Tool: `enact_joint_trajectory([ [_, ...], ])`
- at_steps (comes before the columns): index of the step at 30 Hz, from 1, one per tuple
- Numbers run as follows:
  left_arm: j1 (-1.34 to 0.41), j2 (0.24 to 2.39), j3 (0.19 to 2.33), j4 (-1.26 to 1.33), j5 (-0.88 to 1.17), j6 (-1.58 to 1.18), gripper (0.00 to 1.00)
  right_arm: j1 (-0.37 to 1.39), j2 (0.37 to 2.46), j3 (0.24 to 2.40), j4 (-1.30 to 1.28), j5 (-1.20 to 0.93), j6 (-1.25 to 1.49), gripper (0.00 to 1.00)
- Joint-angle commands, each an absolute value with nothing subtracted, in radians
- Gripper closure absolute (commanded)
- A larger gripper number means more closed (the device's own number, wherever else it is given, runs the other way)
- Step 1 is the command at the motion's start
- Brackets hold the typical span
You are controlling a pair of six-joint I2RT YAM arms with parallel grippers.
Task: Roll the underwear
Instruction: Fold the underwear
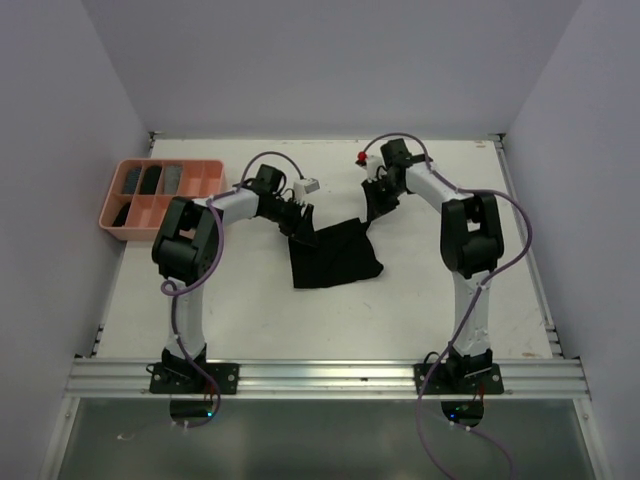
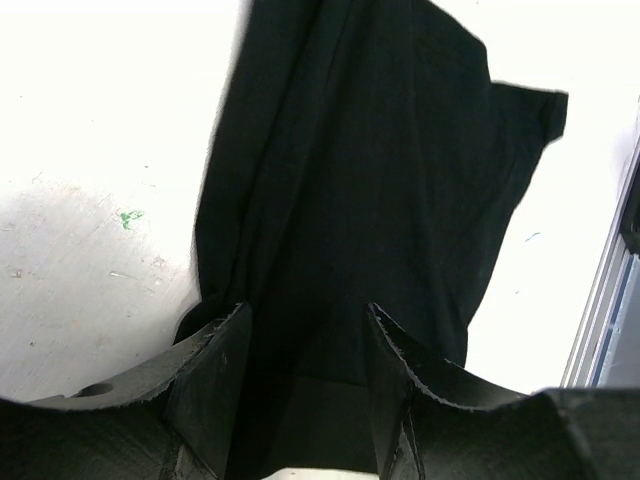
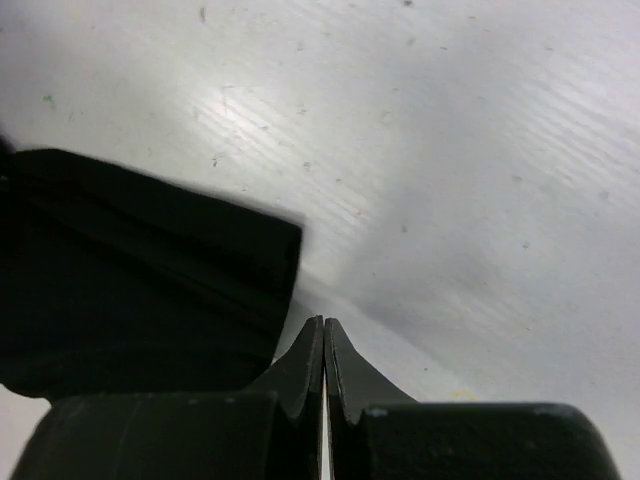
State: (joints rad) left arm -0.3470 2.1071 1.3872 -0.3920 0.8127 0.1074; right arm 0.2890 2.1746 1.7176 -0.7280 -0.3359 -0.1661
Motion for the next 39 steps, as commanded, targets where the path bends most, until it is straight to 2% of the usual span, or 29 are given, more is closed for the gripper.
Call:
enact_joint_trajectory([
  [1, -0.321, 2.146, 1.335, -0.413, 0.663, 0.121, 0.46, 0.242, 2.164, 1.761, -0.747, -0.402, -0.081, 1.00],
  [7, -0.319, 2.144, 1.335, -0.408, 0.702, 0.129, 0.45, 0.238, 2.195, 1.784, -0.741, -0.492, -0.043, 0.99],
  [10, -0.319, 2.138, 1.345, -0.408, 0.764, 0.135, 0.44, 0.238, 2.178, 1.798, -0.736, -0.528, -0.038, 0.81],
  [15, -0.319, 2.054, 1.382, -0.394, 0.799, 0.138, 0.41, 0.238, 2.042, 1.770, -0.735, -0.649, -0.025, 0.72],
  [17, -0.319, 2.020, 1.414, -0.406, 0.785, 0.132, 0.41, 0.245, 1.991, 1.693, -0.706, -0.733, 0.030, 0.73],
  [20, -0.319, 1.971, 1.428, -0.408, 0.775, 0.121, 0.40, 0.279, 1.931, 1.614, -0.657, -0.752, 0.060, 0.74],
  [27, -0.319, 1.944, 1.396, -0.437, 0.772, 0.133, 0.40, 0.325, 2.040, 1.635, -0.546, -0.735, 0.109, 0.76],
  [32, -0.319, 1.988, 1.359, -0.431, 0.749, 0.147, 0.40, 0.331, 2.075, 1.684, -0.520, -0.591, 0.036, 0.62],
  [39, -0.319, 2.040, 1.350, -0.436, 0.718, 0.163, 0.40, 0.339, 2.134, 1.736, -0.546, -0.473, -0.037, 0.60],
])
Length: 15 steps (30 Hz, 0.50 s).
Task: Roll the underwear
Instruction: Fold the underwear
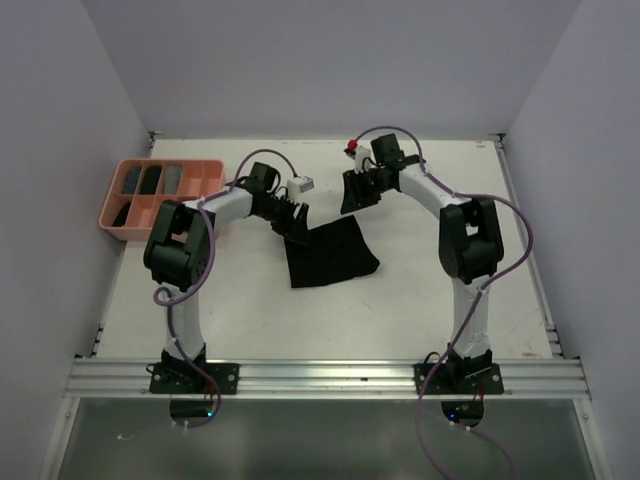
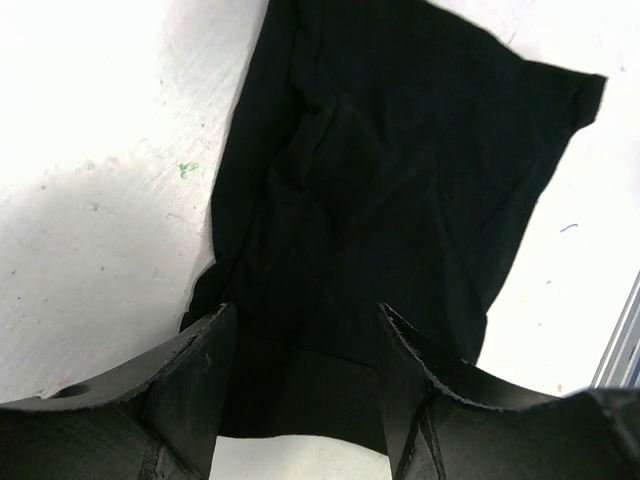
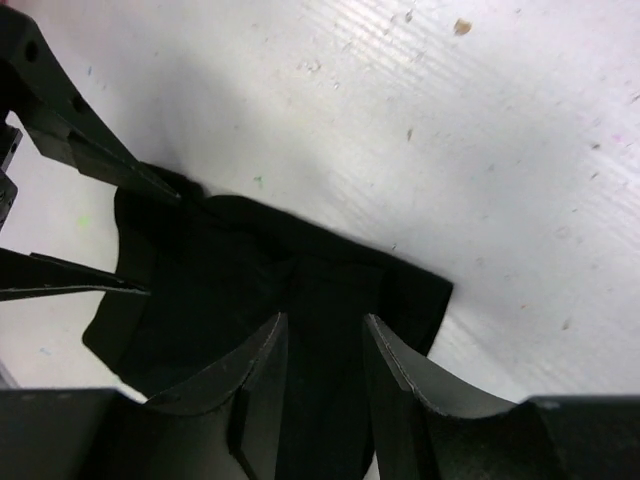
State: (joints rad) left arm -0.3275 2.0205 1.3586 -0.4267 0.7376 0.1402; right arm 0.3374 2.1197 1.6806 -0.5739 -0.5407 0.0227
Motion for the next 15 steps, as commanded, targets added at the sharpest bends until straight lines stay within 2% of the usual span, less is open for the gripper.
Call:
enact_joint_trajectory([
  [1, -0.319, 2.046, 1.350, -0.439, 0.707, 0.163, 0.40, 0.341, 2.143, 1.741, -0.551, -0.466, -0.043, 0.60],
  [9, -0.319, 2.062, 1.341, -0.437, 0.698, 0.166, 0.40, 0.354, 2.212, 1.770, -0.569, -0.474, -0.066, 0.62],
  [15, -0.319, 2.071, 1.342, -0.439, 0.698, 0.166, 0.39, 0.370, 2.220, 1.764, -0.577, -0.474, -0.080, 0.71],
])
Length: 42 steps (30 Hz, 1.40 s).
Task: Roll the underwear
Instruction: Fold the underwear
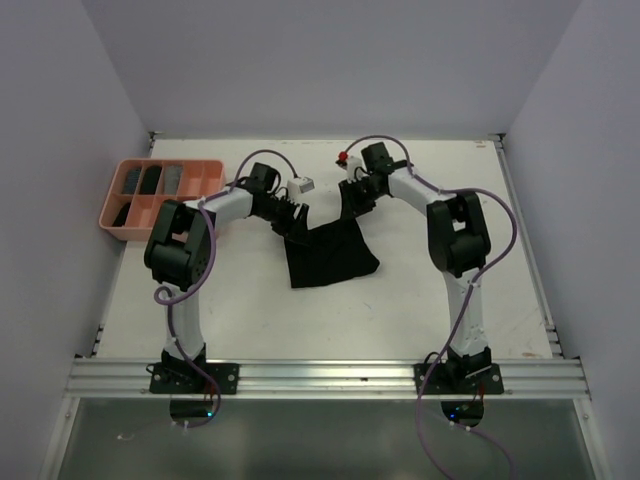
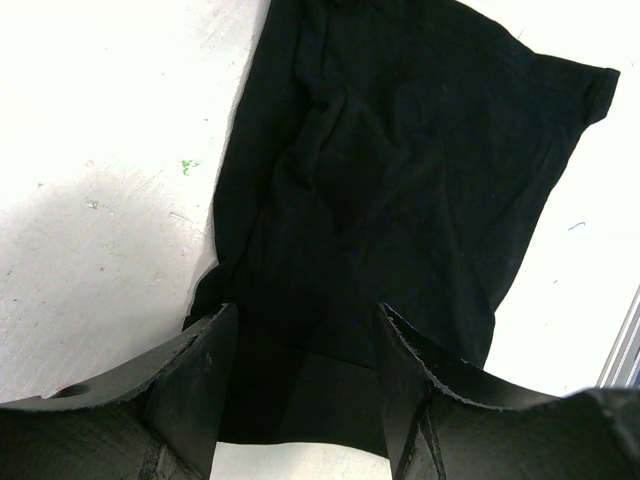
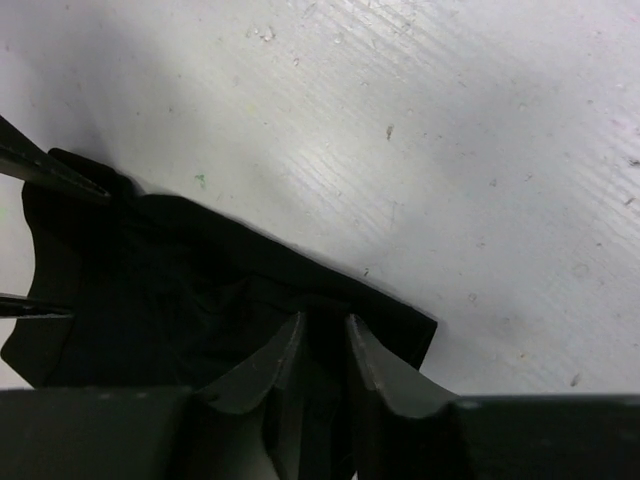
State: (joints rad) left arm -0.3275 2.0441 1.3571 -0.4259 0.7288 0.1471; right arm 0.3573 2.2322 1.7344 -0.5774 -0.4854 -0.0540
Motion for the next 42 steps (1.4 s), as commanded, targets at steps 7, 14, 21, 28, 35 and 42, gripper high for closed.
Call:
enact_joint_trajectory([
  [7, -0.319, 2.072, 1.342, -0.440, 0.686, 0.170, 0.39, 0.365, 2.201, 1.756, -0.584, -0.465, -0.084, 1.00],
  [14, -0.310, 2.066, 1.325, -0.437, 0.667, 0.167, 0.40, 0.325, 2.114, 1.681, -0.532, -0.408, -0.064, 1.00],
  [21, -0.305, 2.066, 1.318, -0.434, 0.666, 0.170, 0.40, 0.311, 2.129, 1.661, -0.508, -0.400, -0.051, 1.00],
  [28, -0.305, 2.036, 1.330, -0.423, 0.758, 0.186, 0.15, 0.313, 2.174, 1.729, -0.512, -0.446, -0.043, 0.85],
  [35, -0.304, 1.870, 1.384, -0.391, 0.781, 0.179, 0.00, 0.302, 2.107, 1.789, -0.569, -0.425, -0.043, 0.48],
  [42, -0.304, 1.639, 1.422, -0.378, 0.666, 0.192, 0.00, 0.270, 1.967, 1.842, -0.678, -0.474, -0.072, 0.40],
])
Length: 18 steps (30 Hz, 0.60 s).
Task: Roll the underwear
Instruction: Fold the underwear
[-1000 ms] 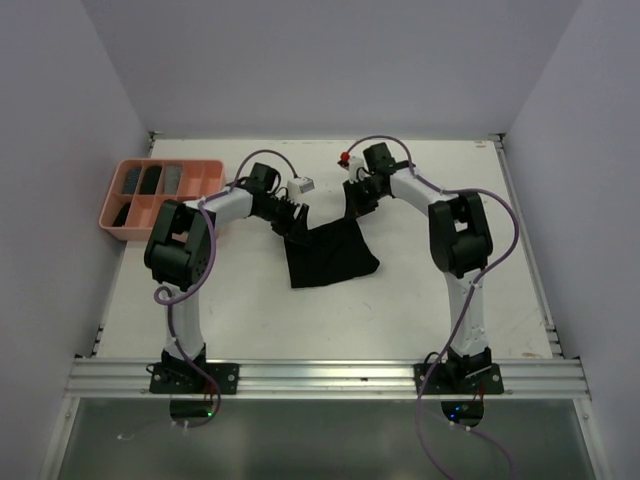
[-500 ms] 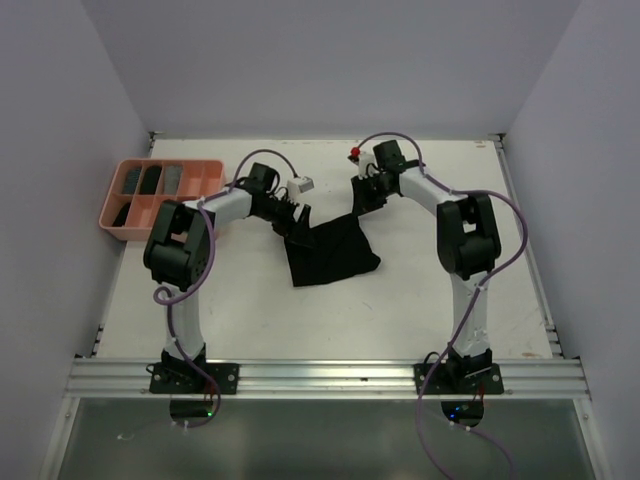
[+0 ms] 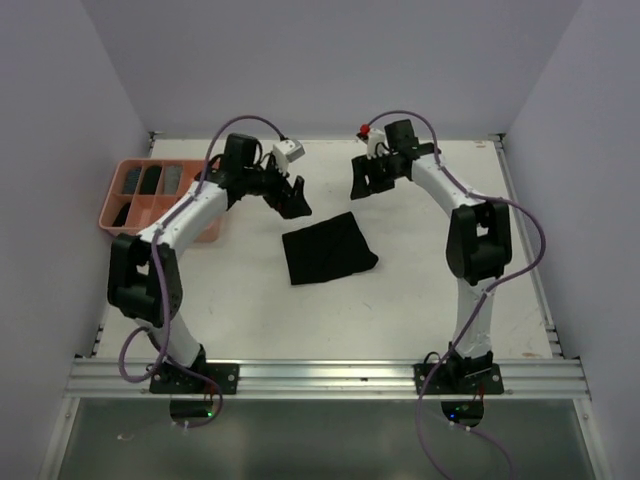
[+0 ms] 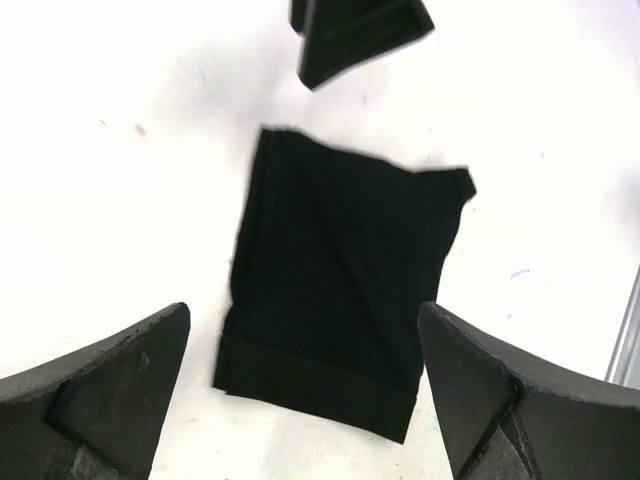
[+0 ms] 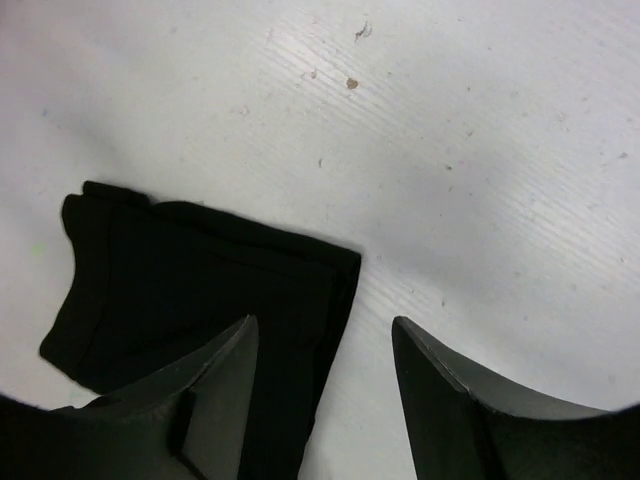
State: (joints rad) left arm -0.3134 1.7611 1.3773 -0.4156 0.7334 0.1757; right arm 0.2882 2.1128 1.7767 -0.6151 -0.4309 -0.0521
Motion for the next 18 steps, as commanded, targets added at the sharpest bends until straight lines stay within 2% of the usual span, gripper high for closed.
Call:
enact_joint_trajectory([
  [1, -0.302, 1.620, 1.416, -0.370, 0.640, 0.163, 0.00, 0.270, 1.951, 1.836, -0.724, -0.507, -0.078, 0.40],
  [5, -0.288, 1.554, 1.359, -0.316, 0.376, 0.009, 0.00, 0.271, 1.898, 1.775, -0.828, -0.742, -0.061, 0.39],
  [7, -0.252, 1.594, 1.397, -0.435, 0.644, 0.127, 0.00, 0.281, 1.876, 1.700, -0.856, -0.843, -0.060, 0.40],
  [9, -0.244, 1.603, 1.344, -0.454, 0.800, 0.193, 0.07, 0.296, 1.858, 1.599, -0.841, -0.885, -0.042, 0.40],
  [13, -0.333, 1.595, 1.183, -0.361, 0.845, 0.124, 0.15, 0.325, 1.865, 1.476, -0.732, -0.948, 0.029, 0.41],
  [18, -0.377, 1.705, 1.024, -0.189, 0.986, -0.041, 0.22, 0.331, 1.951, 1.408, -0.684, -0.976, 0.057, 0.44],
])
